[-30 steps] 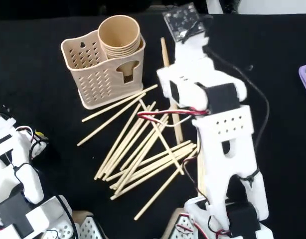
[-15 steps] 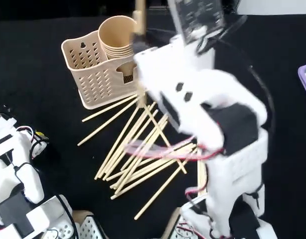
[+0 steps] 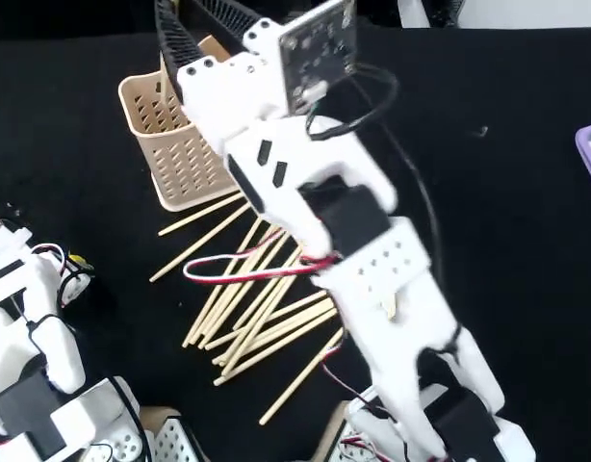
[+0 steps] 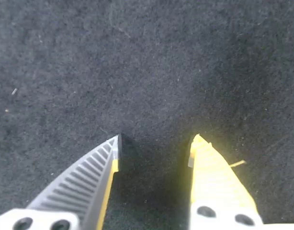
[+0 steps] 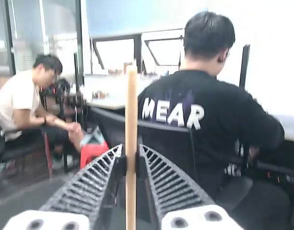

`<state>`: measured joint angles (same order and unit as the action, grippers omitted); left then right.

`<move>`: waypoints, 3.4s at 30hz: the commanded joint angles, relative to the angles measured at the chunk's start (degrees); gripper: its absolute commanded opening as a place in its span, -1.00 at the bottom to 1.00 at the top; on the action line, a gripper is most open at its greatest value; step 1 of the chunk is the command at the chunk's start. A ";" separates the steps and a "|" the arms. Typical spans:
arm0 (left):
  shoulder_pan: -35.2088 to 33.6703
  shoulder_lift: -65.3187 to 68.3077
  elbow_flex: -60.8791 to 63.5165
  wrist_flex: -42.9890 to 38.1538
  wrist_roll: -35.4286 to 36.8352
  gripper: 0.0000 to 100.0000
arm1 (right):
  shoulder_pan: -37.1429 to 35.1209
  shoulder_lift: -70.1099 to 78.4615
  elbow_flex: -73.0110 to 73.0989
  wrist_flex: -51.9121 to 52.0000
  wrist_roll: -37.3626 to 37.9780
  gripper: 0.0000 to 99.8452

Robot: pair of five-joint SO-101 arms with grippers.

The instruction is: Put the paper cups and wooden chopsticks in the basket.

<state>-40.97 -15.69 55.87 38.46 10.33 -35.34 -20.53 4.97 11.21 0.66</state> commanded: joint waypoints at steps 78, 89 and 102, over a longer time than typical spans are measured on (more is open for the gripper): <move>-1.10 0.00 -2.42 0.00 0.18 -0.52 | 13.27 -28.35 60.00 53.01 45.19 -0.98; -1.10 0.00 -2.51 0.00 0.18 -0.52 | 17.05 -28.97 68.00 58.29 64.44 -0.46; -1.19 0.00 -2.51 0.00 0.18 -0.52 | 16.97 -29.41 76.35 43.43 66.29 -0.73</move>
<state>-40.97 -15.69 55.87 38.46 10.33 -19.43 -49.71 81.89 55.34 66.24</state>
